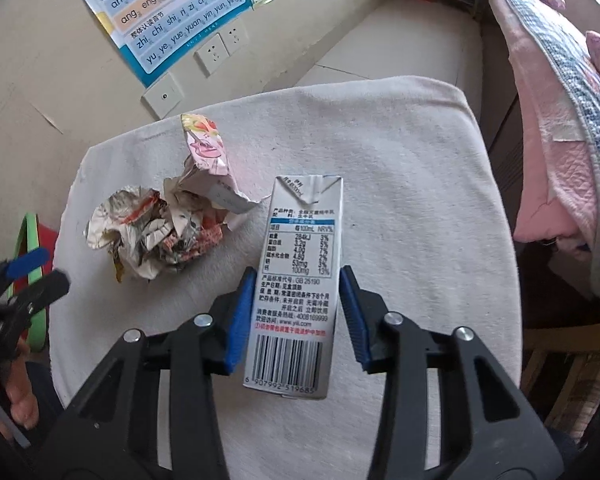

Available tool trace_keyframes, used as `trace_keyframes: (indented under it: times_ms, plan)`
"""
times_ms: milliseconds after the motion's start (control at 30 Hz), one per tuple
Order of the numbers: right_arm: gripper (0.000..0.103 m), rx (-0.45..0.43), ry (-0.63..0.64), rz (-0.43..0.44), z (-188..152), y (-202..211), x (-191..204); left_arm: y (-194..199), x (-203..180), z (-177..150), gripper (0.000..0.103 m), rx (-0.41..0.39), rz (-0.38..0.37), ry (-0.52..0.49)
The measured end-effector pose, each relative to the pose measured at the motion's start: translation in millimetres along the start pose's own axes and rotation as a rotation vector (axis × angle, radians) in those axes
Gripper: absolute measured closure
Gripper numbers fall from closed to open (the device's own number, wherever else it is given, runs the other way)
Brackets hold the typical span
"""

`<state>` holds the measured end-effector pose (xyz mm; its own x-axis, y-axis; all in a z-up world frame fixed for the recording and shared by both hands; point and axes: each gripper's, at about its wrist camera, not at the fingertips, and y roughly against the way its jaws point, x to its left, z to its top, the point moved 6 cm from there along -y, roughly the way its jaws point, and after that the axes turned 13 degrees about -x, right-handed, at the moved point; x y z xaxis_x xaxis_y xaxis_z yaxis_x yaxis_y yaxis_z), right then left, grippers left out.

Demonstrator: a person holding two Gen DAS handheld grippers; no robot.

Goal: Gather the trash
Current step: 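Grasp the white milk carton with the right tool while the left tool grasps the gold wrapper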

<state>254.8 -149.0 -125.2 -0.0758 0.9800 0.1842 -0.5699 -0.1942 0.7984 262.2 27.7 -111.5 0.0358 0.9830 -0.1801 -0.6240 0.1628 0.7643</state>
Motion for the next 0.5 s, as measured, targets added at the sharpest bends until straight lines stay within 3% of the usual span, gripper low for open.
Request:
trace_keyframes:
  times_ms: [100,267,400,500]
  plan:
    - [0.062,-0.009,-0.004,0.007,1,4,-3,-15,-3,-1,0.009,0.022,0.045,-0.056]
    - [0.062,-0.003,0.005,0.032,0,2,-1,-36,-5,-2,0.013,0.058,0.049,-0.083]
    - [0.062,0.012,0.005,0.049,-5,-3,0,-49,-4,2,0.019,0.070,0.078,-0.098]
    - [0.062,0.027,0.004,0.054,-9,-7,-2,-60,-4,2,0.031,0.086,0.089,-0.106]
